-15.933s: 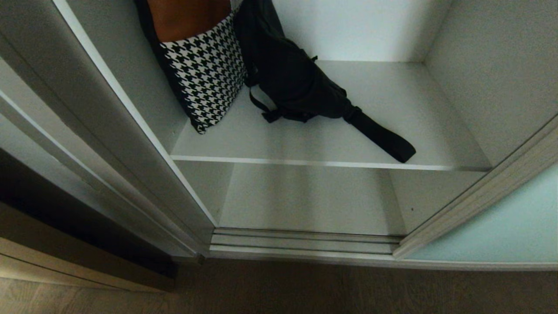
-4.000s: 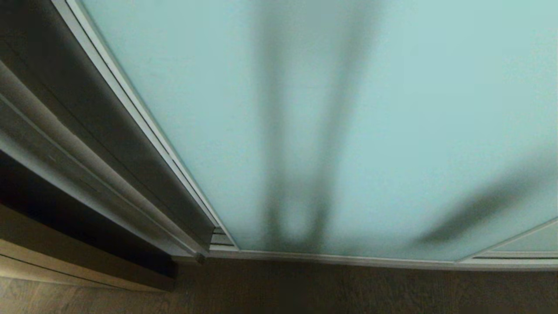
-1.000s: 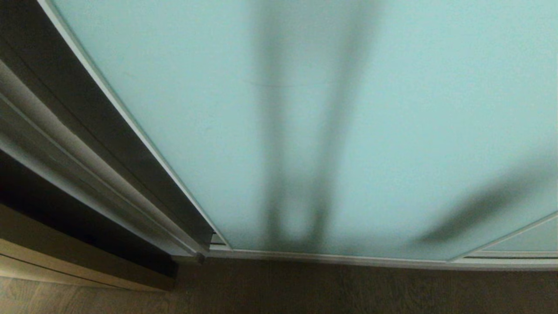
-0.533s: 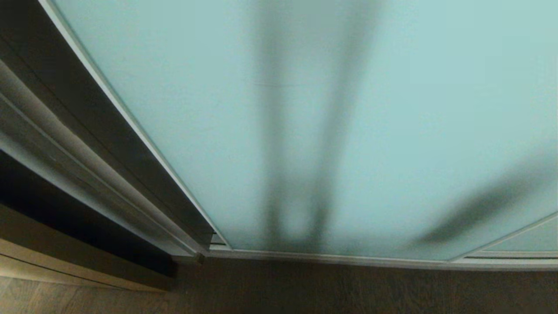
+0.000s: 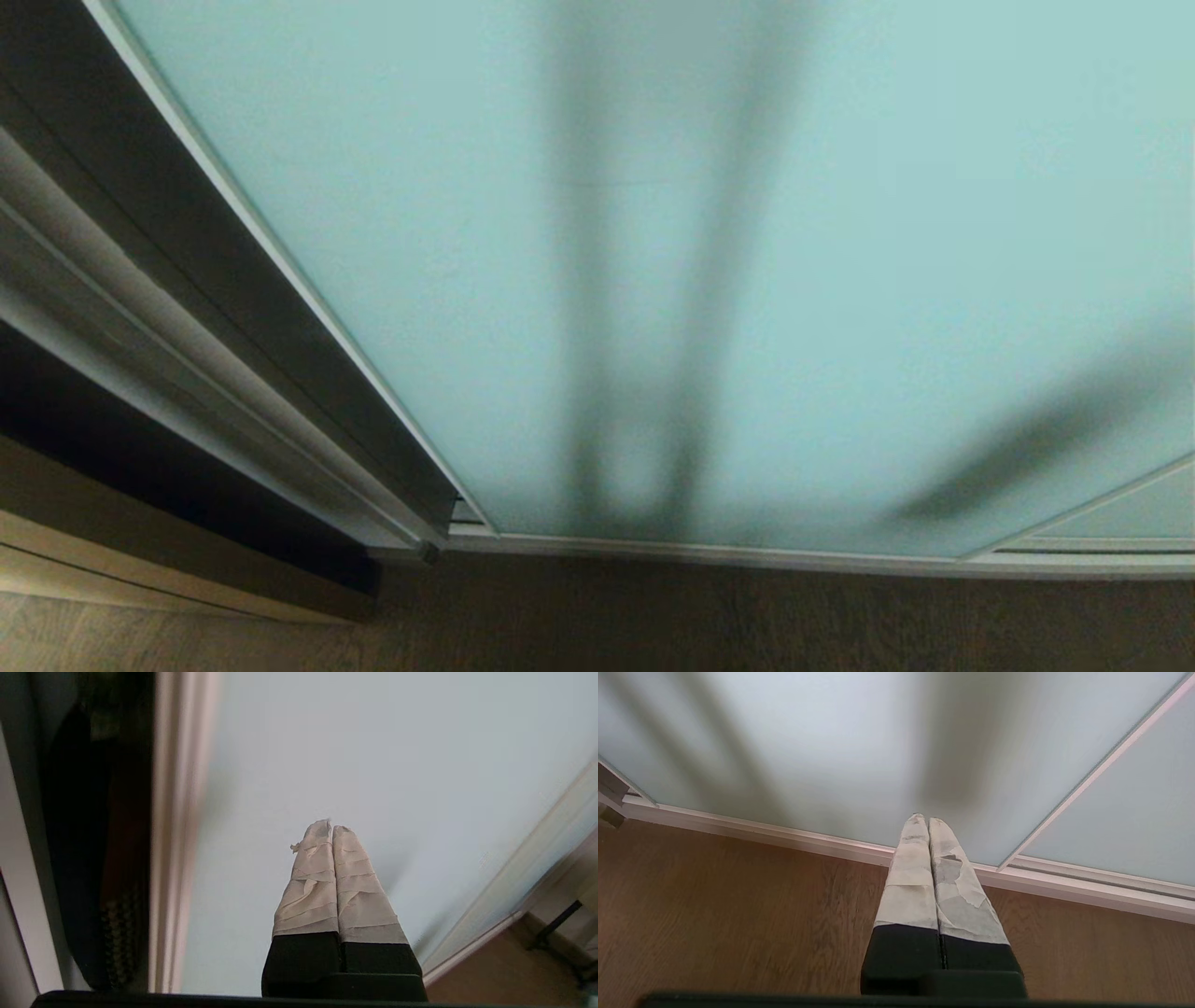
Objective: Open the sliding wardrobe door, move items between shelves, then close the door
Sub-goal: Close the door
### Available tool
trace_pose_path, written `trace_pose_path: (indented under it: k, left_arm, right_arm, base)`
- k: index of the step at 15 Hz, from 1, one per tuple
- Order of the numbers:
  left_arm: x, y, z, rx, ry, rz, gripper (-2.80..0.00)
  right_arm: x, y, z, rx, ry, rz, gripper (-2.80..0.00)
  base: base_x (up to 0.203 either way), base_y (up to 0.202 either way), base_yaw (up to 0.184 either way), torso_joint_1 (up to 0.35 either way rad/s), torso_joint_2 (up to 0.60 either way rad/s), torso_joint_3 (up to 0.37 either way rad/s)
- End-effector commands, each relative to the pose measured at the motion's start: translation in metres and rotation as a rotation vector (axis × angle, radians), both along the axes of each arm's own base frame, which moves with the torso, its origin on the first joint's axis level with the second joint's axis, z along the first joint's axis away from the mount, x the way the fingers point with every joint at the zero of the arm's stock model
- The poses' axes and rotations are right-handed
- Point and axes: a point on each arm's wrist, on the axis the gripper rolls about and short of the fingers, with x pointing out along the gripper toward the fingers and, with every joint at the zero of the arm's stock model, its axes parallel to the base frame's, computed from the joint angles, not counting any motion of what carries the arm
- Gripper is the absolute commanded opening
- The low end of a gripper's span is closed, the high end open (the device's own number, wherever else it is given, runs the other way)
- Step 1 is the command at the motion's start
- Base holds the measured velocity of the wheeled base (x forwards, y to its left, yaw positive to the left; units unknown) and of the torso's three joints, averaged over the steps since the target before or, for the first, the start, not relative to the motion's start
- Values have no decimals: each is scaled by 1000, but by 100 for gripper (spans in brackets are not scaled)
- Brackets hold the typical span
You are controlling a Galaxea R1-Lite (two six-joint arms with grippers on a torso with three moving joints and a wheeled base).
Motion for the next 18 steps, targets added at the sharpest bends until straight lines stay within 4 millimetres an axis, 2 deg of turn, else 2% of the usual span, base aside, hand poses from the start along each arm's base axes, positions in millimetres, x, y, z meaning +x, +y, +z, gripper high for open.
trace_pose_path:
  k: [1, 4, 9, 12, 16, 18]
  left_arm:
    - [37, 0, -3, -4, 81, -4, -280]
    - [67, 0, -9, -6, 147, -7, -280]
    - [69, 0, -7, -14, 153, -24, -280]
    - [51, 0, -3, -12, 108, -26, -280]
    - [-3, -2, 2, 52, 3, -114, -280]
    - [-15, -3, 2, 67, -11, -154, -280]
  right_arm:
    - [0, 0, 0, -1, -2, 0, -280]
    - [0, 0, 0, -1, -2, 0, -280]
    - [0, 0, 0, -1, -2, 0, -280]
    - [0, 0, 0, -1, -2, 0, -280]
    - [0, 0, 0, -1, -2, 0, -280]
    - [0, 0, 0, -1, -2, 0, -280]
  base:
    - [0, 0, 0, 0, 0, 0]
    - [0, 0, 0, 0, 0, 0]
    - [0, 0, 0, 0, 0, 0]
    - [0, 0, 0, 0, 0, 0]
    - [0, 0, 0, 0, 0, 0]
    - [0, 0, 0, 0, 0, 0]
